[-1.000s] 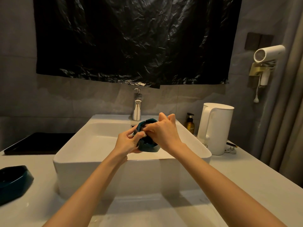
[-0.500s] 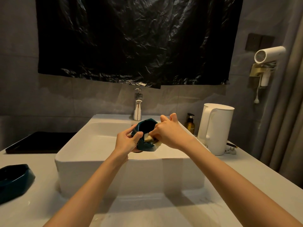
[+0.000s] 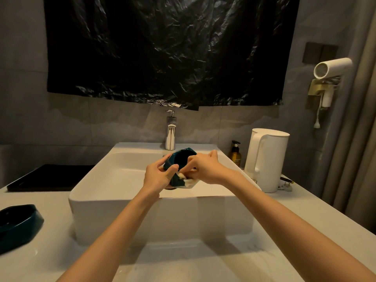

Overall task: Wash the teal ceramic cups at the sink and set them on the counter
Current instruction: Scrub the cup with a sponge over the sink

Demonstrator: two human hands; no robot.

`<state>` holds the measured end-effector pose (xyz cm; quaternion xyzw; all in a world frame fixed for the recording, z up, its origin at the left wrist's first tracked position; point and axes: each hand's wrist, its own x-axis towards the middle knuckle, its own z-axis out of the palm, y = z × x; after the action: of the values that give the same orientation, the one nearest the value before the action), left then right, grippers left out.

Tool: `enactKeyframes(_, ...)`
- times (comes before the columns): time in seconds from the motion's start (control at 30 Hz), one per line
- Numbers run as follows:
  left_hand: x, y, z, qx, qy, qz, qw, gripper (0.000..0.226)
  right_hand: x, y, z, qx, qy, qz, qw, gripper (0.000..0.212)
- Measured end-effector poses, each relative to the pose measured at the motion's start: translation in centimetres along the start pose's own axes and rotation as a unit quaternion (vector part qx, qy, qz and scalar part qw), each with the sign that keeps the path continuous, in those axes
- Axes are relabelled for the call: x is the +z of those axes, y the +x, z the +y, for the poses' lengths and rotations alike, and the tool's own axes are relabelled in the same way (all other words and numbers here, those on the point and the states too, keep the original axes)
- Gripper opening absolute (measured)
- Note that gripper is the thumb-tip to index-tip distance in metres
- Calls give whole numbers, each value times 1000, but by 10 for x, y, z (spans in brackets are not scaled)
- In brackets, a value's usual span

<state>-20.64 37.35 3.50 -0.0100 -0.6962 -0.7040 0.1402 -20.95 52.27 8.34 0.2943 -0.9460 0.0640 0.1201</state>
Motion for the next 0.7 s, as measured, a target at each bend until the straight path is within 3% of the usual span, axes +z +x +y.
enactKeyframes(0.17, 3, -1, 2, 3, 19, -22, 1000, 50, -17, -4, -2, -60, -202, -10, 978, 33)
enactKeyframes(0.23, 2, 0, 2, -2, 15, -22, 1000, 49, -17, -4, -2, -100, -230, 5, 968, 35)
enactKeyframes(0.37, 1, 1, 1, -7, 16, -20, 1000, 46, -8, -8, 3, -105, -91, 14, 990, 26)
enactKeyframes(0.53, 1, 2, 0, -13, -3, -31, 999, 47, 14, -6, 7, -72, 95, 138, 983, 23)
enactKeyframes(0.6, 1, 2, 0, -10, 2, -42, 999, 45, 19, 0, 5, -50, 122, 173, 976, 20)
enactKeyframes(0.7, 3, 1, 2, -15, -3, -57, 998, 38, 19, 7, -1, -36, 78, 238, 967, 18)
